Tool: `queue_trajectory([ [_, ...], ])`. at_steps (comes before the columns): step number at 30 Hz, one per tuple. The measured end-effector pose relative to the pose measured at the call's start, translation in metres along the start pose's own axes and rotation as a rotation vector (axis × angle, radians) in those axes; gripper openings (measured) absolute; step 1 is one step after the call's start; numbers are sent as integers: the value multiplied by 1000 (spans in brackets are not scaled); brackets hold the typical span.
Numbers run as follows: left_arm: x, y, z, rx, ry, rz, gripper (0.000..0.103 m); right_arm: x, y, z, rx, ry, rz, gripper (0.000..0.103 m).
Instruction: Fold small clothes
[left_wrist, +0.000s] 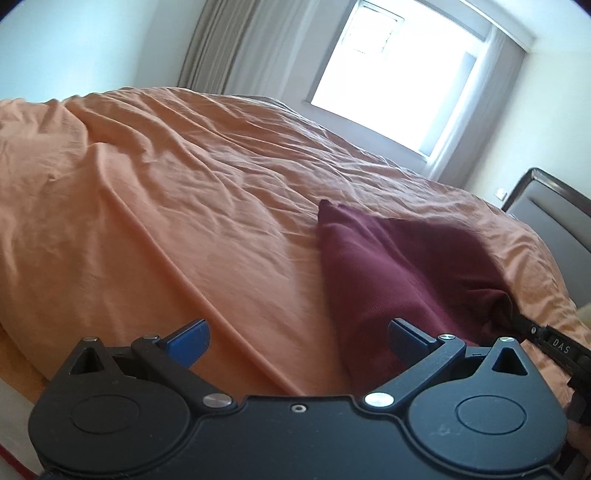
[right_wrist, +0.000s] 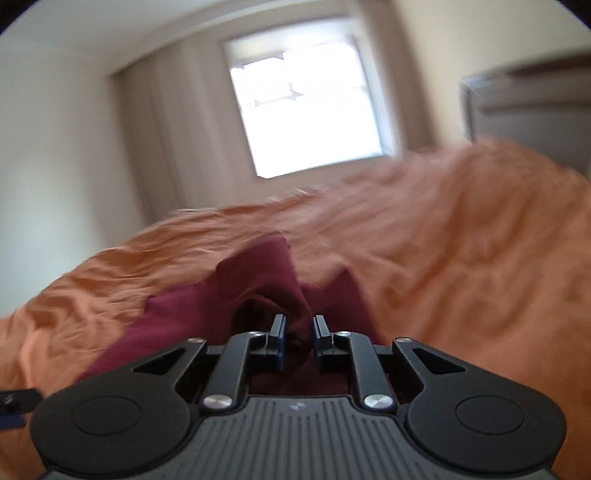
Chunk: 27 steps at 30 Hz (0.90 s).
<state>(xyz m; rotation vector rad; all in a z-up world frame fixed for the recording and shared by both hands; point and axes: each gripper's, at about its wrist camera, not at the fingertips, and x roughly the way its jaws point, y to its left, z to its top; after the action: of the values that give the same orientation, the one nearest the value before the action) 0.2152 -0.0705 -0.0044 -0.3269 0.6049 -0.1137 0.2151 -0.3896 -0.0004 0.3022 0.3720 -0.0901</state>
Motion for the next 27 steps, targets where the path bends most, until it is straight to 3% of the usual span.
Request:
queue_trajectory([
  [2,2,-1,-1,8,9,-2,102,-2,-9,-3,-10,0,-54,21],
  [4,5,-3,-2,8,12,2,102,-8,-13,-5,-34,-9,-57,41],
  [6,7,-3,-2,4,14,5,102,-13,-12,-5,-64,-30,-43,52],
  [9,9,-4,-3,3,23,8,102,-14,0,-3,-136,-61,-24,59],
  [12,9,-6,-3,9,25,13,102,-6,11,2,-221,-55,-7,59],
  [14,8,-6,-1,12,26,17,102,7,22,5,-290,-32,-8,54],
  [18,6,-6,1,6,20,28,102,27,26,8,-341,32,25,33],
  [21,4,-7,2,1,20,25,102,35,27,5,-385,50,45,8],
  [27,0,-8,1,11,6,-7,102,4,25,-6,-415,-34,12,6],
])
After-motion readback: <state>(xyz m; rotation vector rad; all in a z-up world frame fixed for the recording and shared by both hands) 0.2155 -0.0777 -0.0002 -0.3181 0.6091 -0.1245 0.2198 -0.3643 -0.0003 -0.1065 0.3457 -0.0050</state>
